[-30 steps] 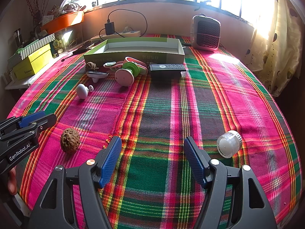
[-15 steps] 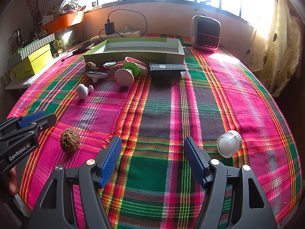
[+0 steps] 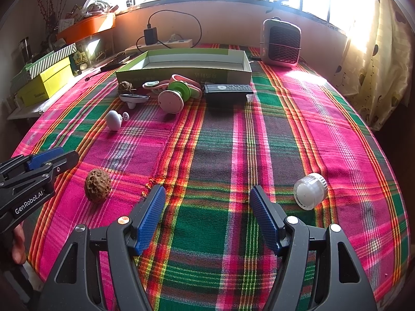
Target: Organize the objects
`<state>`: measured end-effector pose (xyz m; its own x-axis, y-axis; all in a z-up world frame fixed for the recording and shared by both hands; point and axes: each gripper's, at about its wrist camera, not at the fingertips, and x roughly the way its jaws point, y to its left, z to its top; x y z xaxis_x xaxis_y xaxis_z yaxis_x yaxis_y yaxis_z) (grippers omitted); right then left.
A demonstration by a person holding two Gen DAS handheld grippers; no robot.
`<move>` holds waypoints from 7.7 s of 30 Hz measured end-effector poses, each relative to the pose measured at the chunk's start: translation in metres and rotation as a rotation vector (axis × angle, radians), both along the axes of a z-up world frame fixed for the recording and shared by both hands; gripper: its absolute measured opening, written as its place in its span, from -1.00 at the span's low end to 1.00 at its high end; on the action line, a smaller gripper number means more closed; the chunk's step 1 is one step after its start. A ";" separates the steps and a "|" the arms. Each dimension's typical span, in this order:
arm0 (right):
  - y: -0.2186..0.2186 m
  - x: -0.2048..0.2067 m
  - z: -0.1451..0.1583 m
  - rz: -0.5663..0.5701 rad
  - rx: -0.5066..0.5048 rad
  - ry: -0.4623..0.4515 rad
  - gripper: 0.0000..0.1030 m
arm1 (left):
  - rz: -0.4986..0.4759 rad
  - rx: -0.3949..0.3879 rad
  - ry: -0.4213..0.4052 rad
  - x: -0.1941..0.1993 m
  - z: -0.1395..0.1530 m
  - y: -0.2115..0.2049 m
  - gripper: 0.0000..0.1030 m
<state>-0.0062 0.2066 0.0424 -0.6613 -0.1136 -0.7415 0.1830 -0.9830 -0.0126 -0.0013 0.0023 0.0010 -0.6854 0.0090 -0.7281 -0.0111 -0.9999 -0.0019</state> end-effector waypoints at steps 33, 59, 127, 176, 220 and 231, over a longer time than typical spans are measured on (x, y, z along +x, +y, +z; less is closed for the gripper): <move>0.086 0.013 0.010 -0.140 -0.072 0.031 0.32 | -0.288 0.170 -0.043 0.020 0.013 0.035 -0.31; 0.084 -0.008 0.003 -0.098 -0.006 0.019 0.05 | -0.262 0.135 -0.079 0.003 0.005 0.050 -0.29; -0.010 -0.182 0.057 0.040 -0.086 0.013 -0.61 | -0.152 0.153 -0.052 -0.182 0.047 0.000 -0.46; -0.025 -0.238 0.014 0.026 -0.047 -0.119 -0.16 | -0.123 0.100 -0.130 -0.228 0.015 0.005 -0.42; -0.001 -0.116 0.043 0.032 -0.114 0.026 -0.16 | -0.185 0.195 -0.033 -0.100 0.034 -0.009 -0.37; -0.006 -0.093 0.030 0.057 -0.128 0.010 -0.15 | -0.248 0.202 -0.086 -0.080 0.014 0.007 -0.36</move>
<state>-0.0995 0.2003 0.0721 -0.6581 -0.2439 -0.7123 0.2388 -0.9648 0.1098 -0.0815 0.0095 0.0154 -0.5805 0.3186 -0.7494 -0.2458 -0.9459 -0.2118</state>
